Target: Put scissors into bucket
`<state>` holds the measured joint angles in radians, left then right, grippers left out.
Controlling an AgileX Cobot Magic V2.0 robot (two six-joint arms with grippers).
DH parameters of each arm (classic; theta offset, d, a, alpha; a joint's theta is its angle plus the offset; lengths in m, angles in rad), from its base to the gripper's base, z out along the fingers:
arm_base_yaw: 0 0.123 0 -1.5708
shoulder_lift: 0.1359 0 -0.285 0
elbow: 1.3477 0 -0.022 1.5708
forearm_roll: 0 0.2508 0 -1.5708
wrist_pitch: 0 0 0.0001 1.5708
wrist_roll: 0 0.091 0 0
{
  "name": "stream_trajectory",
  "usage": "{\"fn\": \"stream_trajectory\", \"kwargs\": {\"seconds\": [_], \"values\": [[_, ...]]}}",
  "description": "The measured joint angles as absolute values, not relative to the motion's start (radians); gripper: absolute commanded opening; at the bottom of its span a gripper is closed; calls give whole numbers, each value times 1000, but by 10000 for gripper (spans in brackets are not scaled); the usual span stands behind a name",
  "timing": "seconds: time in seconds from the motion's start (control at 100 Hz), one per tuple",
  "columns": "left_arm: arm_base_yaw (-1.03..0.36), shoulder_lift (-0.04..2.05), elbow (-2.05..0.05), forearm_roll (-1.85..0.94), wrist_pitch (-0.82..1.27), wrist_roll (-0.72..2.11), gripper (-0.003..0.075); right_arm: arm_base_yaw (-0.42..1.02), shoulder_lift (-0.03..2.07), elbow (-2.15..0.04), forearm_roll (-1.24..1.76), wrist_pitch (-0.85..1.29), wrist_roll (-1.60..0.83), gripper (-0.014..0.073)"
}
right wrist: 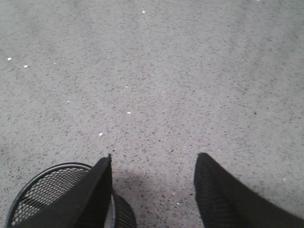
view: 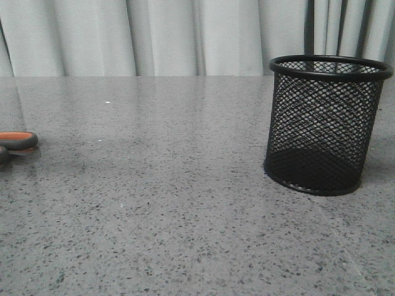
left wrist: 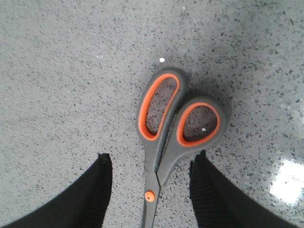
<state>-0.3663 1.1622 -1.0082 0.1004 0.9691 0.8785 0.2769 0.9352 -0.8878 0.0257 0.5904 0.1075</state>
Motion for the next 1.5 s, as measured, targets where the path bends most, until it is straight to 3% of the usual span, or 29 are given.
{"fn": "stream_trajectory", "kwargs": {"seconds": [0.64,0.97,1.5], "values": [[-149,1392,-1175,-88,1048,1112,335,318,939,-888,-10,623,107,351],[-138,1487,-1185,-89,1097,1400,336,318,939,-888,-10,631,106,351],[-134,1509,-1187,-126,1173,1465,337,331,939,-888,-16,631,106,351]]}}
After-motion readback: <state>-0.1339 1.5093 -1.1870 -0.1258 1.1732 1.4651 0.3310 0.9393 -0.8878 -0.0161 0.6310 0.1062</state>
